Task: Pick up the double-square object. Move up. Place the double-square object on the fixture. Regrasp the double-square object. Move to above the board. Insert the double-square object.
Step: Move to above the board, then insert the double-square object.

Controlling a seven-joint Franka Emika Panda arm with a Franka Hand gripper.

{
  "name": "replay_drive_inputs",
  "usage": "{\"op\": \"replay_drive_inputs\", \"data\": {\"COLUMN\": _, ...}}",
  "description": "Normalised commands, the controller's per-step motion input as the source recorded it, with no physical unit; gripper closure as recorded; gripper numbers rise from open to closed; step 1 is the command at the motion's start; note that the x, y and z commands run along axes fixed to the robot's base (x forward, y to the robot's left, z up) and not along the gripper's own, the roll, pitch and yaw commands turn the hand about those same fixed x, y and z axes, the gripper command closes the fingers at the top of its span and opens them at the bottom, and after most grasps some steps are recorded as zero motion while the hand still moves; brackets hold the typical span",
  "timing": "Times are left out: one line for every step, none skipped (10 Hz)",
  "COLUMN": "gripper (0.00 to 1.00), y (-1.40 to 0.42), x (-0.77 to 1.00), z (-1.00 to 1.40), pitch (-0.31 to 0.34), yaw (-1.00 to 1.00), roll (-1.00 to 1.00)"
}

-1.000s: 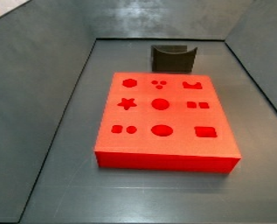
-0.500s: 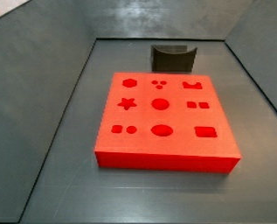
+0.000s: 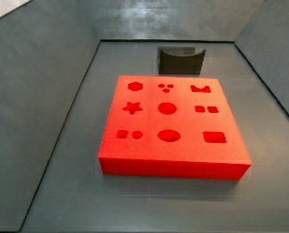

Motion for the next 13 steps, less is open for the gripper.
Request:
{"op": "replay_drive_inputs", "data": {"gripper": 1.00, "y": -0.88, "x": -0.63, "z": 0.18, "pitch": 0.036, "yaw": -0.07, "roll": -1.00}}
{"op": "replay_drive_inputs", "data": {"gripper": 1.00, "y": -0.62, "x": -0.45, "z": 0.13, "pitch": 0.036, "yaw": -0.07, "roll": -1.00}}
{"op": "replay_drive_inputs", "data": {"gripper": 1.00, "y": -0.29, "x": -0.25, "z": 0.05, "pitch": 0.030, "yaw": -0.06, "roll": -1.00}}
{"op": "replay_drive_inputs", "data": {"gripper": 1.00, "y": -0.19, "x": -0.18, "z": 0.03, "pitch": 0.024, "yaw": -0.05, "roll": -0.86}}
{"op": "replay_drive_inputs", "data": {"gripper": 1.00, "y": -0.08, "x": -0.10, "z": 0.03, "pitch": 0.002, "yaw": -0.03, "roll": -0.56}}
{"op": "replay_drive_inputs", "data": {"gripper": 1.00, "y": -0.04, "x": -0.07, "z": 0.00, "pitch": -0.012, "yaw": -0.01, "roll": -0.31}}
{"op": "replay_drive_inputs", "data": {"gripper": 1.00, "y": 0.00, "x": 0.00, "z": -0.03, "pitch": 0.003, "yaw": 0.00, "roll": -0.02}}
{"op": "replay_drive_inputs", "data": {"gripper": 1.00, "y": 0.05, "x": 0.00, "z": 0.00, "pitch": 0.000, "yaw": 0.00, "roll": 0.00}}
{"op": "replay_drive_inputs", "data": {"gripper": 1.00, "y": 0.00, "x": 0.29, "z": 0.00, "pitch": 0.000, "yaw": 0.10, "roll": 0.00}}
{"op": "replay_drive_inputs", "data": {"gripper": 1.00, "y": 0.02, "x": 0.91, "z": -0.09, "pitch": 0.050, "yaw": 0.15, "roll": -0.09}}
{"op": "replay_drive_inputs", "data": {"gripper": 1.00, "y": -0.05, "x": 1.00, "z": -0.25, "pitch": -0.003, "yaw": 0.08, "roll": -0.12}}
{"op": "replay_drive_inputs", "data": {"gripper": 1.00, "y": -0.05, "x": 1.00, "z": -0.27, "pitch": 0.000, "yaw": 0.05, "roll": -0.13}}
{"op": "replay_drive_inputs", "data": {"gripper": 1.00, "y": -0.03, "x": 1.00, "z": -0.30, "pitch": 0.000, "yaw": 0.07, "roll": -0.12}}
